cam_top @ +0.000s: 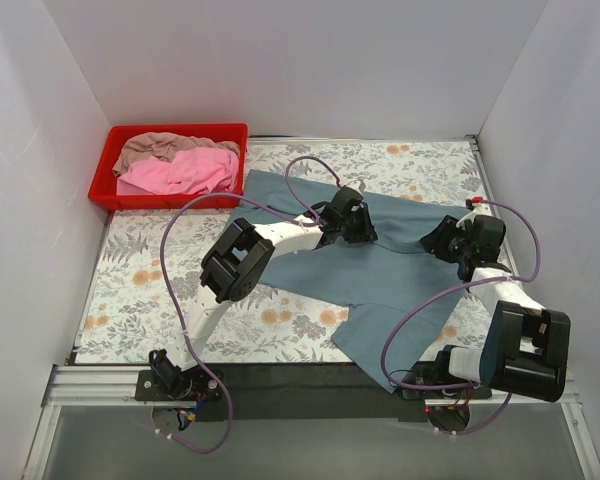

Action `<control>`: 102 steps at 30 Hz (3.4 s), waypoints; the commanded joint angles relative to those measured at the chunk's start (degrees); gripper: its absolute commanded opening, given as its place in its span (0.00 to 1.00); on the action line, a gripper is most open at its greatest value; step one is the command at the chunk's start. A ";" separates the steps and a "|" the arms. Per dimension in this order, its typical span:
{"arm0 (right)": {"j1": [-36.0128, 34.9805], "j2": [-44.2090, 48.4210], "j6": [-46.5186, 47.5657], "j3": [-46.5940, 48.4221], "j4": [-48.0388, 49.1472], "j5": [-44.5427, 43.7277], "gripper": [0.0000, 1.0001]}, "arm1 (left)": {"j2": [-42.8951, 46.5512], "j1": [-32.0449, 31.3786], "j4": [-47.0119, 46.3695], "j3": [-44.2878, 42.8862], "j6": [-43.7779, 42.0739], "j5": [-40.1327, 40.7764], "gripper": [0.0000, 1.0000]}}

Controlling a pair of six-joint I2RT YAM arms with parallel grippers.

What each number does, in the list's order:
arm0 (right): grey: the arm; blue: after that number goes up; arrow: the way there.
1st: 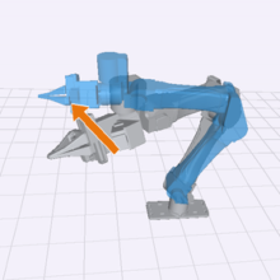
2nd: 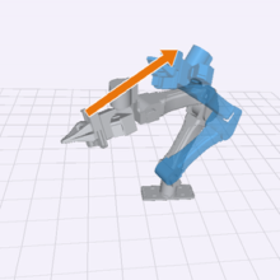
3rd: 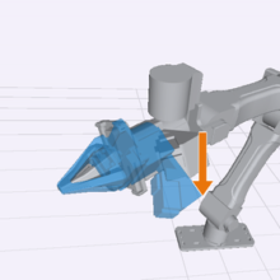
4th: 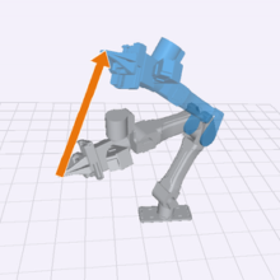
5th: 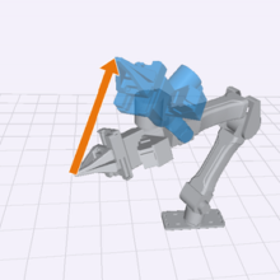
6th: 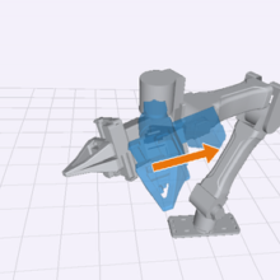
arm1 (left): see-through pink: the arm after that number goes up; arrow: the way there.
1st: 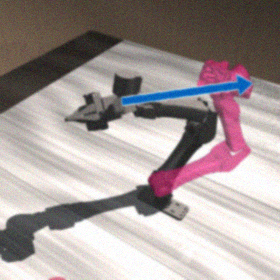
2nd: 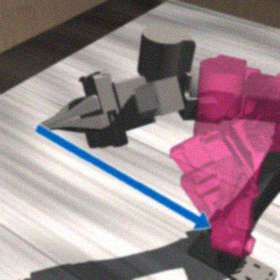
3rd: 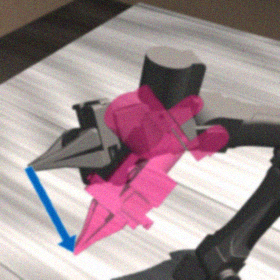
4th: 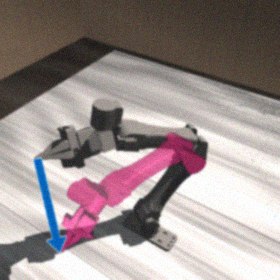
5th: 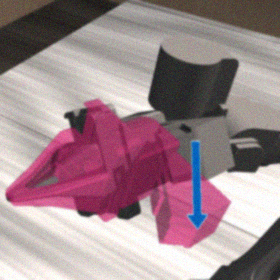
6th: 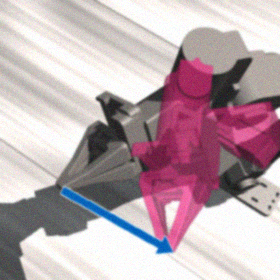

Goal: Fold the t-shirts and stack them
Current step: Fold the tshirt

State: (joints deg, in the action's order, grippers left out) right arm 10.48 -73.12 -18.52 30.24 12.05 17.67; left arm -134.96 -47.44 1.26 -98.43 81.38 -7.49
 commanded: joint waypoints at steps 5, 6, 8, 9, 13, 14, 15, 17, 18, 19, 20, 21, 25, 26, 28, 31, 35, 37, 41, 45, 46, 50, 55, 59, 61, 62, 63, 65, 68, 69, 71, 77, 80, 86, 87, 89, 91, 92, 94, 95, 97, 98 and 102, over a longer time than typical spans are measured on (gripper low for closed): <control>0.24 0.26 -0.11 0.08 -4.76 -6.59 0.41 | 1.54 -0.11 -0.91 0.08 1.50 -0.42 0.10; 0.24 -0.17 0.15 0.17 -4.85 -6.95 0.41 | 1.54 -0.11 -0.91 0.00 1.67 -0.51 0.10; 0.24 -1.75 0.51 0.61 -4.76 -8.70 0.40 | 1.45 -0.11 -0.91 0.00 1.59 -0.60 0.10; 0.24 -2.46 0.68 1.39 -4.85 -9.32 0.39 | 1.45 -0.11 -0.91 -0.27 1.58 -0.86 0.10; 0.24 -6.93 0.68 3.95 -4.50 -10.29 0.39 | 1.63 -0.11 -0.91 -0.18 1.58 -0.95 0.10; 0.24 -7.64 0.77 4.39 -4.50 -10.38 0.39 | 1.71 -0.02 -0.91 -0.09 1.67 -0.95 0.10; 0.24 -8.26 0.94 5.43 -4.32 -10.38 0.39 | 1.80 -0.11 -0.91 -0.09 1.76 -0.95 0.10; 0.24 -9.93 1.03 6.14 -3.71 -10.03 0.39 | 1.80 -0.02 -0.91 -0.09 1.76 -0.95 0.10; 0.24 -10.37 1.12 6.67 -3.70 -9.42 0.40 | 1.89 -0.02 -0.91 -0.09 1.76 -0.95 0.10; 0.24 -10.98 1.12 6.85 -3.62 -9.06 0.40 | 1.80 -0.11 -0.91 -0.01 1.76 -0.95 0.10; 0.24 -11.16 1.12 6.94 -3.18 -8.71 0.40 | 1.80 -0.11 -0.91 -0.09 1.85 -1.04 0.10; 0.24 -11.25 1.21 6.94 -3.00 -8.36 0.40 | 1.71 -0.02 -0.91 -0.09 1.85 -1.04 0.10; 0.24 -12.13 1.30 7.11 -2.39 -8.18 0.42 | 1.54 -0.11 -0.91 -0.09 2.02 -1.39 0.10; 0.24 -12.39 1.38 7.20 -2.13 -8.18 0.42 | 1.54 -0.11 -0.99 -0.09 1.94 -1.48 0.10; 0.24 -13.01 1.39 7.29 -1.69 -7.92 0.42 | 1.45 -0.02 -0.91 -0.09 2.11 -1.57 0.10; 0.24 -13.45 1.47 7.29 -0.81 -7.56 0.42 | 1.36 -0.11 -0.91 -0.09 2.29 -1.83 0.10; 0.24 -13.27 1.74 7.03 0.51 -7.48 0.42 | 1.27 -0.11 -2.40 0.08 2.20 -2.09 0.10; 0.24 -13.45 1.82 7.11 0.86 -6.86 0.42 | 1.19 -0.11 -2.40 0.08 2.20 -2.18 0.10; 0.24 -13.45 1.65 6.94 1.22 -6.16 0.39 | 1.10 -0.11 -2.40 0.08 2.20 -2.27 0.10; 0.24 -12.75 1.47 6.06 1.04 -6.33 0.31 | 1.19 -0.11 -2.40 0.08 2.37 -2.27 0.10; 0.24 -12.57 1.39 5.89 1.04 -6.51 0.28 | 1.19 -0.11 -2.40 0.08 2.38 -2.27 0.10; 0.33 -11.43 0.94 4.66 0.95 -7.47 0.19 | 1.36 -0.11 -2.40 0.26 2.64 -2.36 0.10; 0.42 -10.02 0.68 3.51 0.78 -7.74 0.05 | 1.71 -0.11 -2.40 0.26 2.81 -2.27 0.10; 0.51 -8.71 0.33 2.90 0.17 -7.65 0.01 | 1.89 -0.11 -2.40 0.43 3.17 -2.44 0.10; 0.51 -7.39 0.33 2.90 -1.33 -7.39 0.01 | 2.15 -0.11 -2.31 0.61 3.25 -2.80 0.10; 0.51 -6.95 0.42 2.90 -1.94 -7.30 0.01 | 2.24 -0.02 -2.31 0.70 3.34 -2.97 0.10; 0.51 -5.81 0.51 2.90 -3.16 -7.39 0.01 | 2.50 -0.11 -2.31 0.79 3.43 -3.41 0.10; 0.59 -4.49 0.59 2.98 -4.84 -7.56 0.01 | 2.77 -0.11 -1.87 0.79 3.34 -3.68 0.10; 0.59 -2.82 0.25 3.16 -8.35 -6.78 0.01 | 3.56 -0.11 -1.52 1.14 3.34 -4.11 0.10; 0.59 -1.68 0.16 3.16 -9.15 -6.60 0.01 | 3.82 -0.11 -0.13 1.31 3.26 -4.29 0.10; 0.59 -0.54 -0.11 3.07 -11.51 -5.81 0.01 | 4.79 -0.11 1.29 1.40 3.17 -4.82 0.10; 0.59 5.00 -1.08 1.75 -15.56 -2.92 0.01 | 8.30 -0.11 4.37 3.86 2.82 -6.49 0.10; 0.59 7.37 -1.43 0.44 -16.88 -1.07 0.01 | 9.71 -0.11 5.77 5.27 2.38 -6.93 0.10; 0.59 11.85 -2.30 -1.32 -20.48 2.01 0.01 | 9.98 -0.02 9.90 4.74 1.67 -8.60 0.10; 0.59 12.73 -2.39 -1.58 -21.10 2.28 0.01 | 9.89 -0.02 10.43 4.48 1.67 -8.86 0.10; 0.59 15.71 -2.92 -2.64 -22.16 2.19 0.01 | 9.63 -0.02 11.31 3.87 1.50 -9.21 0.10; 0.59 17.57 -3.10 -3.08 -23.30 1.32 0.01 | 9.27 0.07 12.63 3.16 1.50 -9.74 0.10; 0.59 18.88 -3.27 -3.17 -23.91 0.97 0.01 | 9.19 0.15 13.06 2.90 1.41 -10.09 0.10; 0.59 19.59 -3.19 -3.26 -24.97 0.35 0.01 | 9.27 0.59 13.86 2.46 1.41 -11.06 0.10; 0.59 19.77 -3.19 -3.34 -25.32 0.26 0.01 | 9.36 0.68 14.12 2.28 1.32 -11.32 0.10; 0.59 19.77 -3.10 -3.17 -25.94 -0.09 0.01 | 9.71 1.30 15.09 2.28 1.41 -11.85 0.10; 0.59 20.03 -3.18 -3.17 -26.55 -0.44 0.01 | 9.80 1.47 15.35 2.28 1.32 -12.02 0.10; 0.59 20.21 -2.31 -2.55 -28.31 -2.38 0.01 | 10.15 2.53 17.46 2.02 1.23 -12.73 0.10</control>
State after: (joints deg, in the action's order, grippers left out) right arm 10.85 -53.71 -21.06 27.24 -14.28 16.88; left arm -129.80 -46.09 15.64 -94.41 83.35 -18.48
